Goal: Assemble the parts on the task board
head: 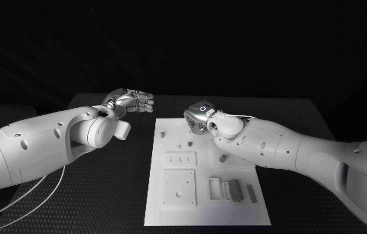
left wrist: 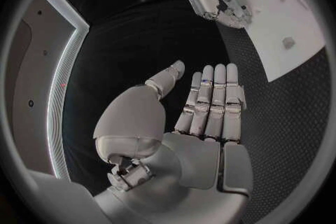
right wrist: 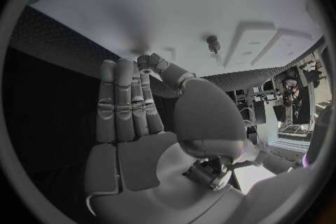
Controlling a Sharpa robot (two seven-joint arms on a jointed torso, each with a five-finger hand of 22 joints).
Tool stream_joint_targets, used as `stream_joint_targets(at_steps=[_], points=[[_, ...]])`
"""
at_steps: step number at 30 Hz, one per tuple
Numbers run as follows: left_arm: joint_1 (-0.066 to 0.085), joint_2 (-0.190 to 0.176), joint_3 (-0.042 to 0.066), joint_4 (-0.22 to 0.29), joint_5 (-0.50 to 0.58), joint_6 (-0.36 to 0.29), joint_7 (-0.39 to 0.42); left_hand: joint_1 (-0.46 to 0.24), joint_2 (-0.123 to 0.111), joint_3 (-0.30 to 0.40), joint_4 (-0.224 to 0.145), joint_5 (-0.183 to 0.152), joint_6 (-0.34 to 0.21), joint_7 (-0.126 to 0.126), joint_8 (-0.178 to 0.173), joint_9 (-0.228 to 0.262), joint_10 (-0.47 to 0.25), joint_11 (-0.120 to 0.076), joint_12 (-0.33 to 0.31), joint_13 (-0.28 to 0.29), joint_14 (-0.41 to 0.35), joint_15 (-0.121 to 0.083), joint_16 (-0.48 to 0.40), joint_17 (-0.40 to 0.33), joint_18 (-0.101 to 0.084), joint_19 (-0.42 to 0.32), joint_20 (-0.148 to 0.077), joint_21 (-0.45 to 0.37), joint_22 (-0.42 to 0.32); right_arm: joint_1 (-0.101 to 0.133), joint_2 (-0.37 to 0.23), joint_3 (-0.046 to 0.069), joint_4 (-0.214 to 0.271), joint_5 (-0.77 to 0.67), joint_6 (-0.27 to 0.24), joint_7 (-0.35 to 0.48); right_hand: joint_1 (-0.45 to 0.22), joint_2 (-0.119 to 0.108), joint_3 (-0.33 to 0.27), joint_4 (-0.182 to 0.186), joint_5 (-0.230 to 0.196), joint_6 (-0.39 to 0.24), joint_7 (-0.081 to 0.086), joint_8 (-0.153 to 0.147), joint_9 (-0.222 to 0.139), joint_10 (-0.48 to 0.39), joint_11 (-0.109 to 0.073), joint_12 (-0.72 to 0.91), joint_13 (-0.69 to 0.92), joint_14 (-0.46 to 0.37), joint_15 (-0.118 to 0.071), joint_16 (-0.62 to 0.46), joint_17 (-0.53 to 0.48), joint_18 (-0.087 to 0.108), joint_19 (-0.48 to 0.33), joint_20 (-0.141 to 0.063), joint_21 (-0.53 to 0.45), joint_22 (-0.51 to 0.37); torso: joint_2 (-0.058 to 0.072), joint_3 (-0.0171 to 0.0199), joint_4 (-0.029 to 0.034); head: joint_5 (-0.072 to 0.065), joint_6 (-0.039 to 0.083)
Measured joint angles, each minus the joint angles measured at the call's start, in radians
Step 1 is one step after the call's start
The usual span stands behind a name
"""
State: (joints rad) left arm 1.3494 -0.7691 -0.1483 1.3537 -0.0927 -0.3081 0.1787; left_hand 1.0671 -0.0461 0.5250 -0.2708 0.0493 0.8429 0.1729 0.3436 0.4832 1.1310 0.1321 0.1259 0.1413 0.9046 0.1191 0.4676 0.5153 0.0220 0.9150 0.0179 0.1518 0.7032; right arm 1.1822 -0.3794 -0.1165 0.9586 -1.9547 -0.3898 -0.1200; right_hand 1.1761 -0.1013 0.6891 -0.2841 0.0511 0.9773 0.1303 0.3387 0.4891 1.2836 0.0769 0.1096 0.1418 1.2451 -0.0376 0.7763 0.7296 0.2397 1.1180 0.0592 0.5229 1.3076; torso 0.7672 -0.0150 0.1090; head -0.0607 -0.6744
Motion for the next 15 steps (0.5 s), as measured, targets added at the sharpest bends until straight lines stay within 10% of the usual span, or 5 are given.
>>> stream_joint_targets(at_steps=[15], points=[[0.002, -0.002, 0.0, 0.0, 0.0, 0.0, -0.001, 0.0, 0.0, 0.0, 0.0, 0.0, 0.0, 0.0, 0.0, -0.001, 0.0, 0.0, 0.0, 0.0, 0.0, 0.0, -0.004, 0.001, 0.0, 0.0, 0.0, -0.004, 0.001, 0.0, -0.019, -0.001, 0.015, 0.043, 0.002, 0.007, -0.02, -0.094, 0.015, 0.015, 0.002, -0.132, 0.05, -0.066, -0.032, -0.155, 0.052, -0.044, -0.027, -0.018, 0.049, 0.0, -0.005, 0.001, -0.029, 0.014, 0.006, 0.001, 0.0, 0.0004, -0.0018, 0.004, -0.002]])
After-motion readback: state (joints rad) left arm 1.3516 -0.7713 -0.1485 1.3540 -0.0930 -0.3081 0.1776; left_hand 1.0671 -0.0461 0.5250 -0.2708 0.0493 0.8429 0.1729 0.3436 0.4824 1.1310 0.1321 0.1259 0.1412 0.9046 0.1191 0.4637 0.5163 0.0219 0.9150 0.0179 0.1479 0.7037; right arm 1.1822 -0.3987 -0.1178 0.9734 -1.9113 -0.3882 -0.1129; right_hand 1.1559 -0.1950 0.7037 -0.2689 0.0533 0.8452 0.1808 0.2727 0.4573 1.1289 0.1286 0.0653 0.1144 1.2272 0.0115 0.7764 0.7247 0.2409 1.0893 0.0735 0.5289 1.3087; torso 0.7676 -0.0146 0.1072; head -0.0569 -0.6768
